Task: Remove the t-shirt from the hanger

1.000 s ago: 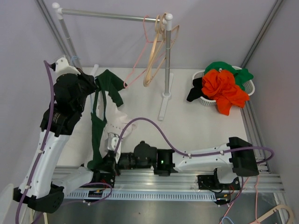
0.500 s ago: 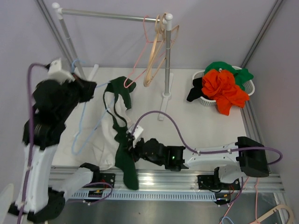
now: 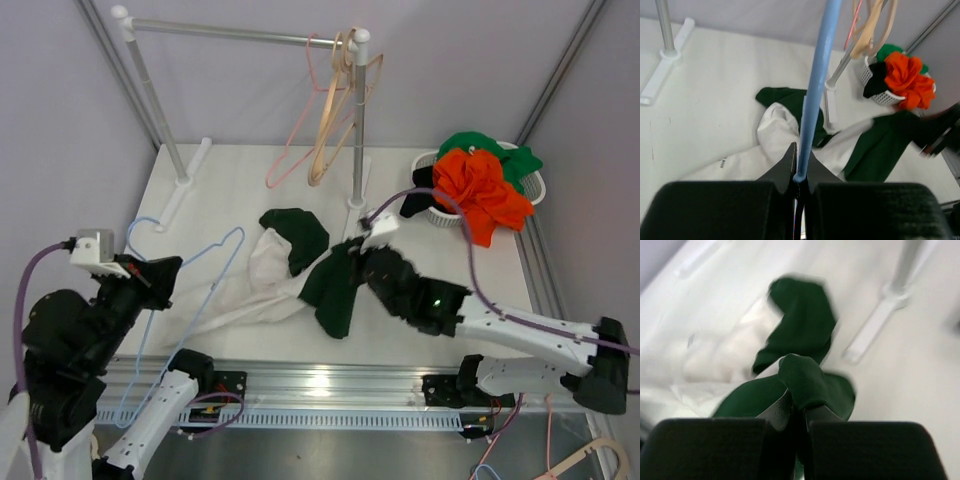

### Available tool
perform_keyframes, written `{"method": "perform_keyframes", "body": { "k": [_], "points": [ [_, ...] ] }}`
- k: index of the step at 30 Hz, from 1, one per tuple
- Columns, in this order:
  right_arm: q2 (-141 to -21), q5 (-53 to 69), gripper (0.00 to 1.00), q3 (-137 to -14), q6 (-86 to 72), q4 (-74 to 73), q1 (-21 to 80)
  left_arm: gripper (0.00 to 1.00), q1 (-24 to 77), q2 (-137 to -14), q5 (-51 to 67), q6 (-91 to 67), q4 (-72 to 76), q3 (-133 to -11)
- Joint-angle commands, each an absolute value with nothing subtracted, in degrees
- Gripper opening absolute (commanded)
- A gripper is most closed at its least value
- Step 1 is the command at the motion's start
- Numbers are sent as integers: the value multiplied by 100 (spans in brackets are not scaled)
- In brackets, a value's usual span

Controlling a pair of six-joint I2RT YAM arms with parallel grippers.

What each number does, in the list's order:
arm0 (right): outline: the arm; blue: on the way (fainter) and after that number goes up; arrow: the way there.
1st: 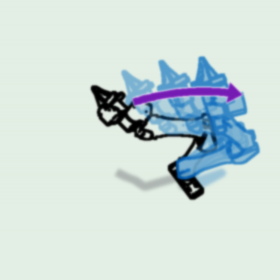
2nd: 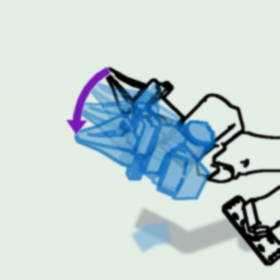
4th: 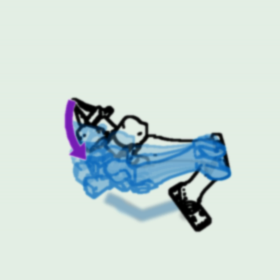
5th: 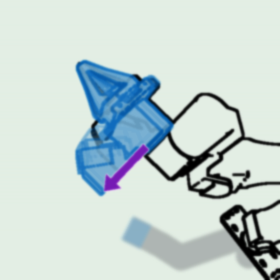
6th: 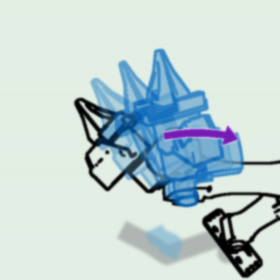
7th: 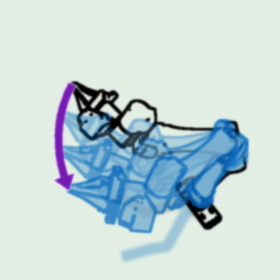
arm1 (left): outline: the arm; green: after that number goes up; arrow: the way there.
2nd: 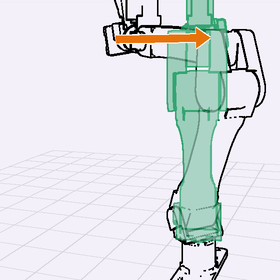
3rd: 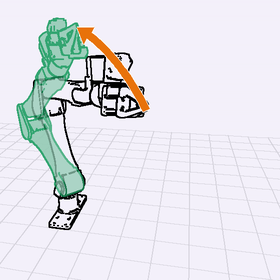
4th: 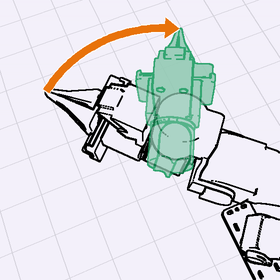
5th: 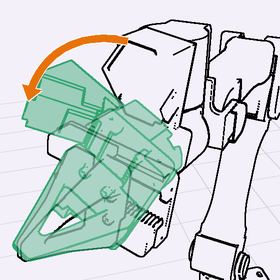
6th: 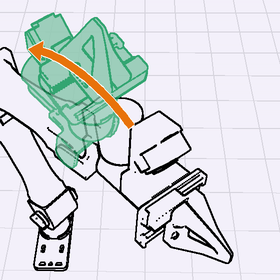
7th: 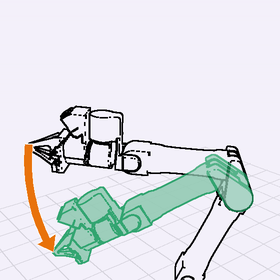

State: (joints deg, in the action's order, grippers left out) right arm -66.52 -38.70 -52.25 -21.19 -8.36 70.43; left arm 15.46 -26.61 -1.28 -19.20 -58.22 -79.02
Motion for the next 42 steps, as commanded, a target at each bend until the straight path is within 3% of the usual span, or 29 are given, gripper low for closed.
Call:
{"method": "perform_keyframes", "body": {
  "k": [1,3,4,7,8,12,15,18,20,22,25,28,32,35,37,39,42],
  "points": [
    [-5567,-3558,0,-5431,-1259,-178,5743,1,1503,-2786,69,-1837,-5757,-7726],
    [-5397,-2746,0,-5641,-750,217,4926,1,1503,-2795,254,-1854,-5643,-7612],
    [-5405,-2272,0,-5799,-660,411,4008,1,1503,-2795,281,-1854,-5599,-7542],
    [-6089,-313,0,-7089,-554,256,2363,1,1503,-2839,325,-1828,-5476,-7427],
    [-6508,658,0,-7737,-449,307,2086,1,1503,-2865,343,-1819,-5458,-7409],
    [-7527,1570,0,-8784,-517,2226,1048,1,1503,-2962,378,-1749,-5405,-7348],
    [-8853,1444,0,-10433,-1430,2792,309,1,1494,-3050,395,-1740,-5388,-7365],
    [-9865,514,0,-11002,-1671,3932,167,1,1503,-3146,457,-1714,-5361,-7400],
    [-10403,-532,0,-11835,-1530,3929,158,1,1503,-3295,422,-1661,-5379,-7471],
    [-11184,-711,0,-12905,-1486,3832,106,1,1503,-3410,378,-1582,-5388,-7541],
    [-11740,-1299,0,-13437,-1608,3614,88,1,1503,-3603,343,-1547,-5274,-7602],
    [-11629,-1405,0,-12844,-1434,3226,114,1,1503,-3735,395,-1591,-5037,-7489],
    [-10577,-3079,0,-10196,-1809,2807,114,1,1503,-3911,430,-1670,-4764,-7383],
    [-9880,-3889,0,-8865,-2187,2000,79,1,1494,-4078,588,-1749,-4632,-7348],
    [-9704,-4086,1,-8509,-2459,1453,53,1,1494,-4148,668,-1784,-4492,-7295],
    [-9799,-3859,7,-8245,-2339,881,-26,1,1494,-4184,712,-1828,-4430,-7286],
    [-10317,-3964,3,-8349,-2092,-155,-246,1,1494,-4245,712,-1863,-4307,-7312]
  ]
}}
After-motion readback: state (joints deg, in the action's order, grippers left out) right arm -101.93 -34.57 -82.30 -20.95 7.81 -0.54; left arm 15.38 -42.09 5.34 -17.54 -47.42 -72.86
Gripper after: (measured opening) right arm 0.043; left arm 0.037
